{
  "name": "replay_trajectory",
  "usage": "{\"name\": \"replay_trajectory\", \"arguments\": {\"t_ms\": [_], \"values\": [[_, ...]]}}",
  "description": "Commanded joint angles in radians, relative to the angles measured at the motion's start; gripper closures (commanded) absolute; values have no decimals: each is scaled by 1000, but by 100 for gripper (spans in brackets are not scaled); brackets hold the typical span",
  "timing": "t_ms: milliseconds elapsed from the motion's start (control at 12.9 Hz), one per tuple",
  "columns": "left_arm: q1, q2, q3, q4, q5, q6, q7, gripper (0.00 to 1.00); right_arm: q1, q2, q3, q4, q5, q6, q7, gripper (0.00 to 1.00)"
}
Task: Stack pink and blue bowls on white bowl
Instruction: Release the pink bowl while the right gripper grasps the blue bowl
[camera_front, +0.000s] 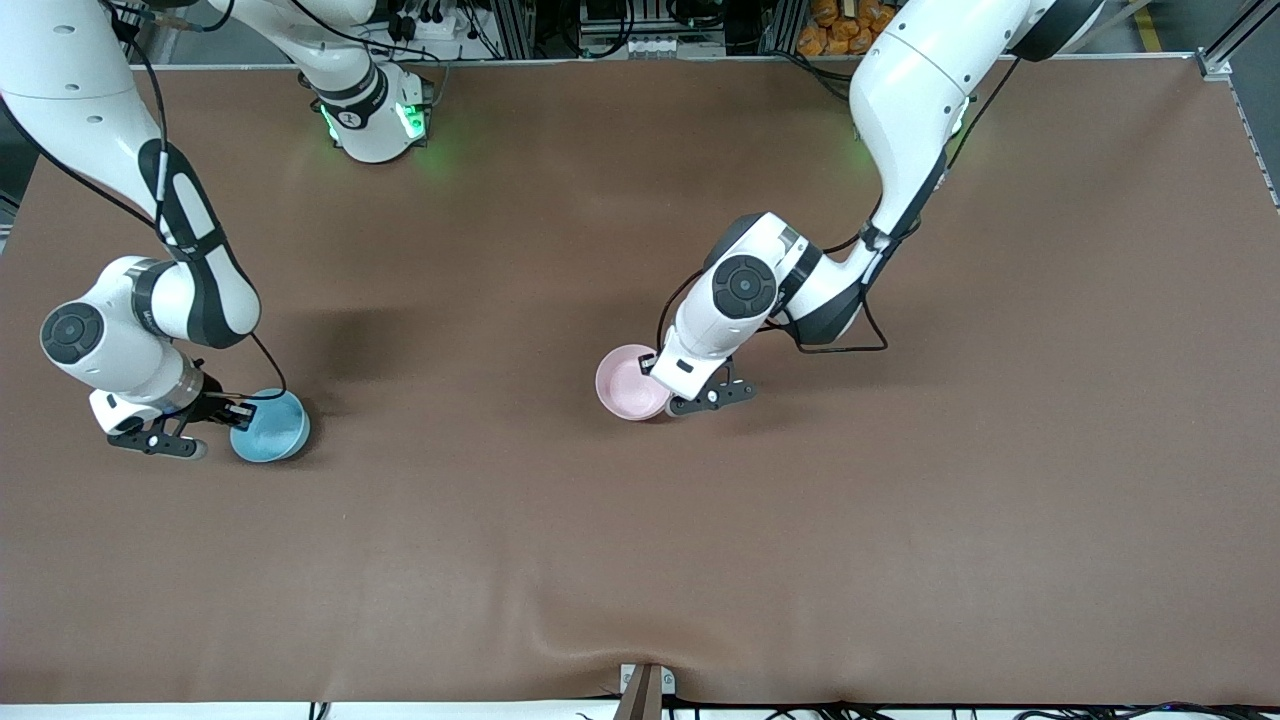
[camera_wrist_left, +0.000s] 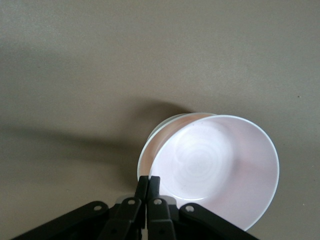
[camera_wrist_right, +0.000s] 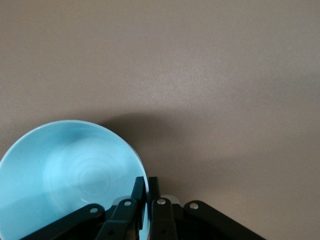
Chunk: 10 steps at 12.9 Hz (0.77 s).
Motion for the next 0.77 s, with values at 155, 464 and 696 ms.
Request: {"name": "replay_trajectory", "arguments": {"t_ms": [155,464,696], "values": [[-12,25,10,12,26,25,-23,100,-9,-65,39,3,3,-60,-23,100],[-7,27,10,12,24,25,-34,0,-6,-122,72,1,117,-131,-23,100],[-9,15,10,17,26,17,-55,0,5,-159,97,-1,259,-210,-21,100]]}}
